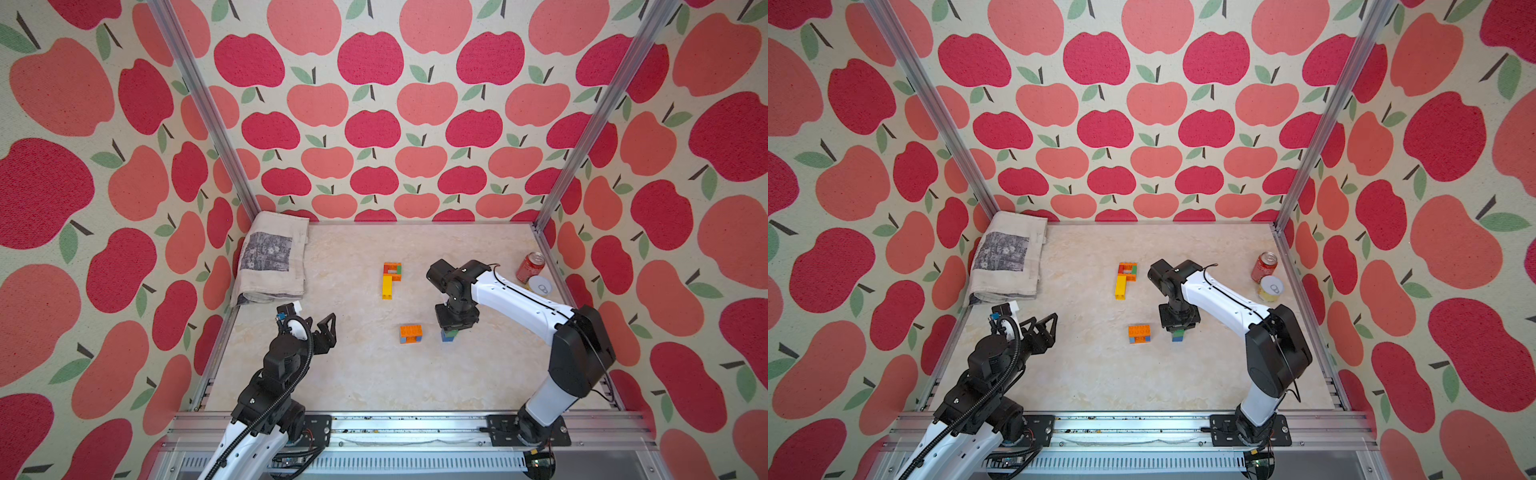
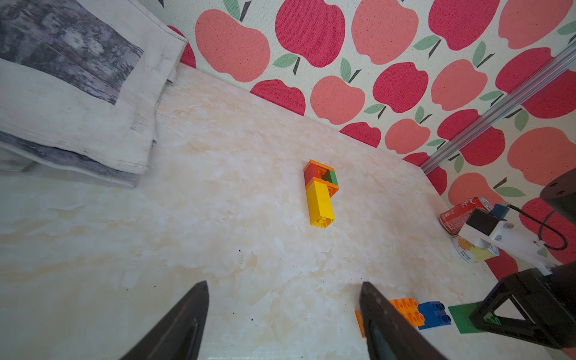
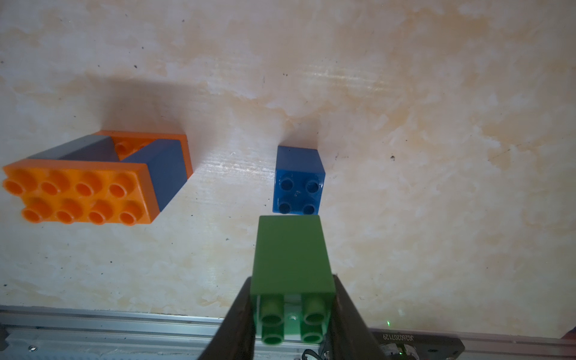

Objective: Assemble the letter p with lego
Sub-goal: Assemble the lego brick with the lego brick.

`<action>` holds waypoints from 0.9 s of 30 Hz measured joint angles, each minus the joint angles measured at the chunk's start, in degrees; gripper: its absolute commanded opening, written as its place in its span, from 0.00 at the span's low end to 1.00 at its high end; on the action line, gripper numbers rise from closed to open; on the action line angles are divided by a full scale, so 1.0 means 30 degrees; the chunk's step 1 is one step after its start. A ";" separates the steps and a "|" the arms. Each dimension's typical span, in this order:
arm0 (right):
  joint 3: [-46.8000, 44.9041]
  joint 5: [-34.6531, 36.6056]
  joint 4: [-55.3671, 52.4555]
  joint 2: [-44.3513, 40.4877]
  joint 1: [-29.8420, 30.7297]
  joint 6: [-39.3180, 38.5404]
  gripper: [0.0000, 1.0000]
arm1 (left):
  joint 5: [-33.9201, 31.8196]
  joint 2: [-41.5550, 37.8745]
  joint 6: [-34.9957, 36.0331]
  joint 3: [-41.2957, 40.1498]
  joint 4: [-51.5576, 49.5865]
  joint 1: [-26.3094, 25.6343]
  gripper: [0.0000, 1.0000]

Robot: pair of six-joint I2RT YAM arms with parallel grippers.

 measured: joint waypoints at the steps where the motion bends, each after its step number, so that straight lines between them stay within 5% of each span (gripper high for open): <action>1: 0.0058 0.0015 -0.0007 0.0168 -0.0022 0.0073 0.03 | 0.0000 0.0000 0.0000 -0.0051 0.0007 0.0007 0.79; 27: 0.0211 0.0080 0.0561 0.1311 -0.0634 0.0707 0.05 | -0.0015 0.0131 -0.0007 -0.0124 0.0022 0.0036 0.79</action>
